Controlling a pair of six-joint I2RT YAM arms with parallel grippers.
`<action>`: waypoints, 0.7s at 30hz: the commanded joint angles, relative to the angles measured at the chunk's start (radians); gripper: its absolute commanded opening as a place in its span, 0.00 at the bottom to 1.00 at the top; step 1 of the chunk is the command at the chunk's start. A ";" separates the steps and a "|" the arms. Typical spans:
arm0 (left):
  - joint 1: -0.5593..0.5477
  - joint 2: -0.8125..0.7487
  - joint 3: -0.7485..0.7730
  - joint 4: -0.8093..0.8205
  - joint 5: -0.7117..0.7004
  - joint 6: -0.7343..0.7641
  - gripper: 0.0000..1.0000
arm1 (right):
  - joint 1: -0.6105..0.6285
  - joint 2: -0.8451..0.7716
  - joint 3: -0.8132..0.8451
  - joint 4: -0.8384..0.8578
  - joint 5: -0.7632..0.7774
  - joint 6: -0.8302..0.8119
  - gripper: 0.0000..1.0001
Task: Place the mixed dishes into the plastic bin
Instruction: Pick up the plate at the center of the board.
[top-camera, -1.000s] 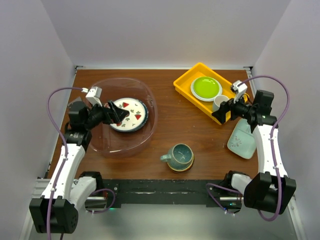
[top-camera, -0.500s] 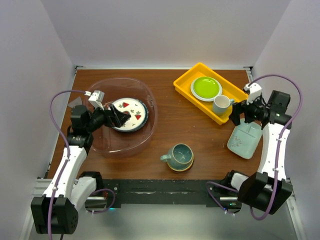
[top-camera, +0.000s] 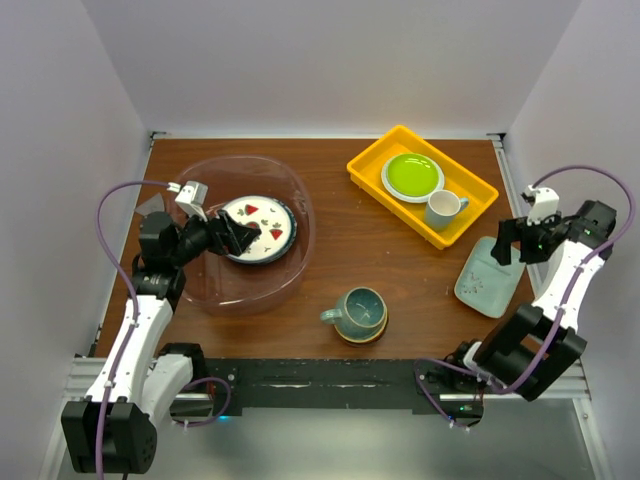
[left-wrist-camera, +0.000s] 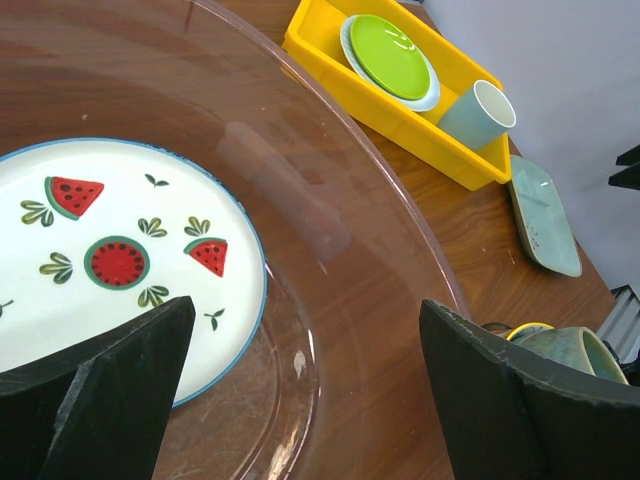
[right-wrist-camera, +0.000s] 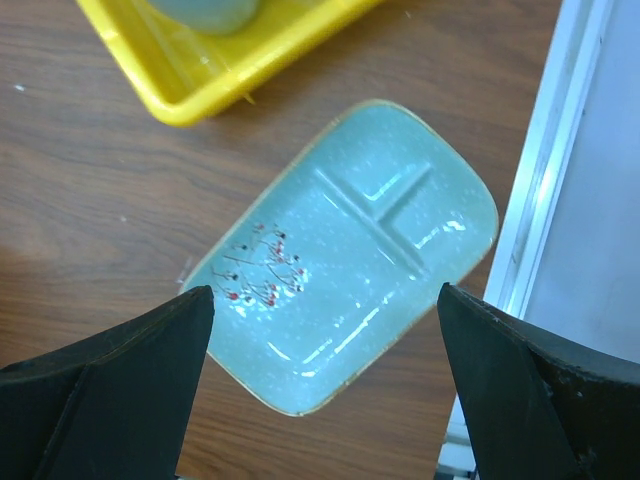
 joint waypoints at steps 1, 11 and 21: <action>0.007 -0.015 0.003 0.034 0.003 0.030 1.00 | -0.067 0.045 -0.022 0.019 0.020 -0.060 0.98; 0.007 -0.007 0.004 0.027 -0.003 0.036 1.00 | -0.137 0.103 -0.093 0.079 0.026 -0.104 0.98; 0.007 -0.004 0.004 0.024 -0.004 0.040 1.00 | -0.140 0.133 -0.141 0.142 0.034 -0.094 0.98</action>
